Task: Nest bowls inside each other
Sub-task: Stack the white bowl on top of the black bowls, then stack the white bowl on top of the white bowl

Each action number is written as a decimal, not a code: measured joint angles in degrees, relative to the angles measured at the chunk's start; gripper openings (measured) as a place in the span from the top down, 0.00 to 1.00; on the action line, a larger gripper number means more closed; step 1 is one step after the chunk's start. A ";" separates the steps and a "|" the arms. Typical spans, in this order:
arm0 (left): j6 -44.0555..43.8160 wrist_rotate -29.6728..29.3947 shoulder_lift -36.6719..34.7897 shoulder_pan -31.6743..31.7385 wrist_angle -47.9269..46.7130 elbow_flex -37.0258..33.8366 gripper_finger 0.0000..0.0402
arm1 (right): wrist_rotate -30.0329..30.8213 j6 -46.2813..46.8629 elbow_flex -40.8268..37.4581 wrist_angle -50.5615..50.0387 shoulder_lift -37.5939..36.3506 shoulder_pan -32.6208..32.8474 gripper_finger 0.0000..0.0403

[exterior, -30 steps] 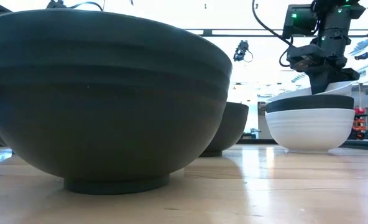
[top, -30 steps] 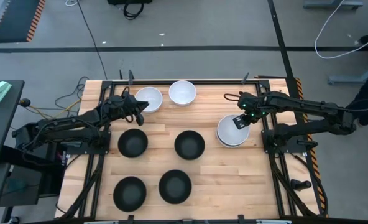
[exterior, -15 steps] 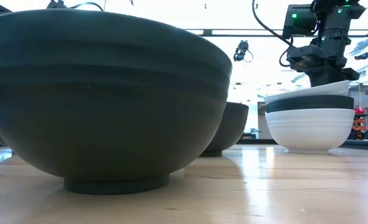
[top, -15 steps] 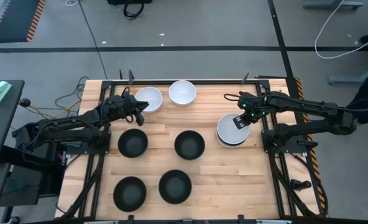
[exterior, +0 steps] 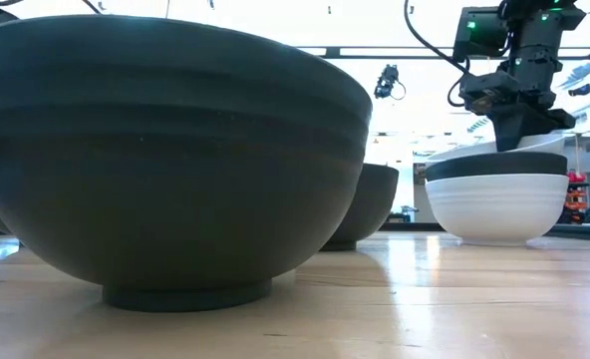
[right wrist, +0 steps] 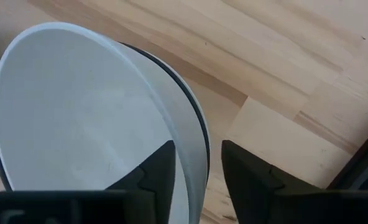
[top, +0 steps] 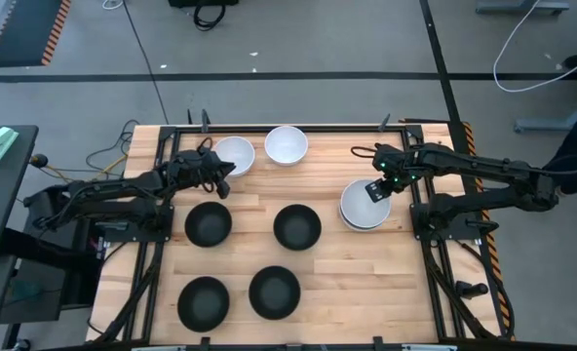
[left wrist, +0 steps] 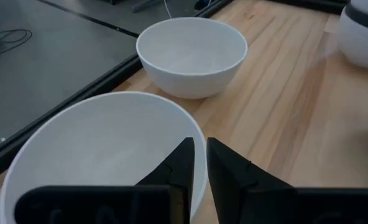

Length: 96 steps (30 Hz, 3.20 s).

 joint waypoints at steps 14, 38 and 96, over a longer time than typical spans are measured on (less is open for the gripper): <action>0.00 0.00 3.09 1.96 4.36 0.04 0.87 | 5.77 2.65 10.22 -7.16 0.30 3.90 0.66; 4.61 -3.46 29.00 4.06 -54.55 39.54 0.87 | 6.22 4.32 10.64 -10.47 8.05 7.29 0.82; 3.07 -1.18 42.76 3.41 -64.09 47.59 0.96 | 7.25 5.32 10.60 -10.35 7.39 9.81 0.82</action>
